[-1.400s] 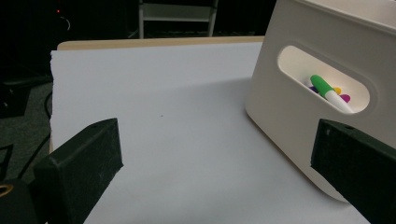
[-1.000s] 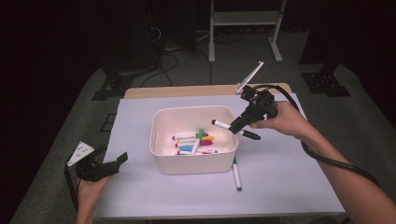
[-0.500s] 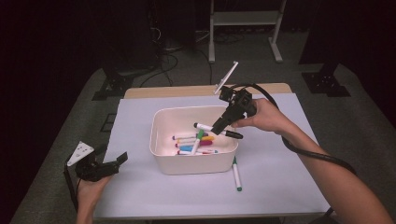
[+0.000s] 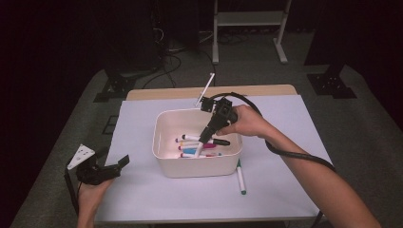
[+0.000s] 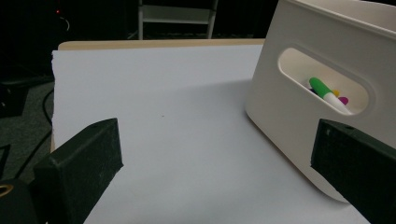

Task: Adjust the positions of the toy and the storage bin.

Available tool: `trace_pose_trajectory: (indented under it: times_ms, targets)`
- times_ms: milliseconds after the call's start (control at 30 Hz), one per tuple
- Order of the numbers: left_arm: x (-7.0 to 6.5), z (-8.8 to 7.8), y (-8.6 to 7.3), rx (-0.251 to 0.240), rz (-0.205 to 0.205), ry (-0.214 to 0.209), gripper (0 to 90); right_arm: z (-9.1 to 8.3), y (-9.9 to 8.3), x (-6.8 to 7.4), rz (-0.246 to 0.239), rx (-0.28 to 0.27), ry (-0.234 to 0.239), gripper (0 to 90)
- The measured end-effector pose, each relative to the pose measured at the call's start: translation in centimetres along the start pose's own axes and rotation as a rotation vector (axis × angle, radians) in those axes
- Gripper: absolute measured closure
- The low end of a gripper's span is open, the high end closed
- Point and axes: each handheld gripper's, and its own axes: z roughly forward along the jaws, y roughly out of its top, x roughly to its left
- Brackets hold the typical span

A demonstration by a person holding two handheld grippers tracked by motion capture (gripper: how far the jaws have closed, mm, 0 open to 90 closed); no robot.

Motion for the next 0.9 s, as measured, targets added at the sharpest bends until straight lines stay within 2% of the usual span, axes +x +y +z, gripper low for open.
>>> trace_pose_trajectory:
  times_ms: [267,333,433,600,667,900]
  targets:
    - [-0.1,0.0,0.0,-0.002,-0.003,0.000,0.7,2.5,0.7,-0.1,-0.001,0.051,0.005,74.4]
    - [-0.1,0.0,0.0,-0.001,-0.003,0.000,0.7,3.1,0.9,0.0,-0.001,0.071,0.001,65.4]
    - [-0.1,-0.1,0.0,-0.003,-0.003,0.000,0.7,3.5,0.8,0.2,-0.010,0.082,-0.023,63.9]
    - [-0.1,-0.1,-0.1,-0.002,-0.006,0.001,0.7,2.2,-0.1,0.2,0.021,0.028,-0.044,63.2]
    - [0.0,-0.1,0.0,-0.002,-0.002,0.002,0.7,1.5,-0.7,0.4,0.020,0.003,-0.048,62.9]
    - [-0.2,0.0,0.0,-0.002,-0.004,0.003,0.7,-1.7,-3.7,1.1,0.050,-0.101,-0.089,61.7]
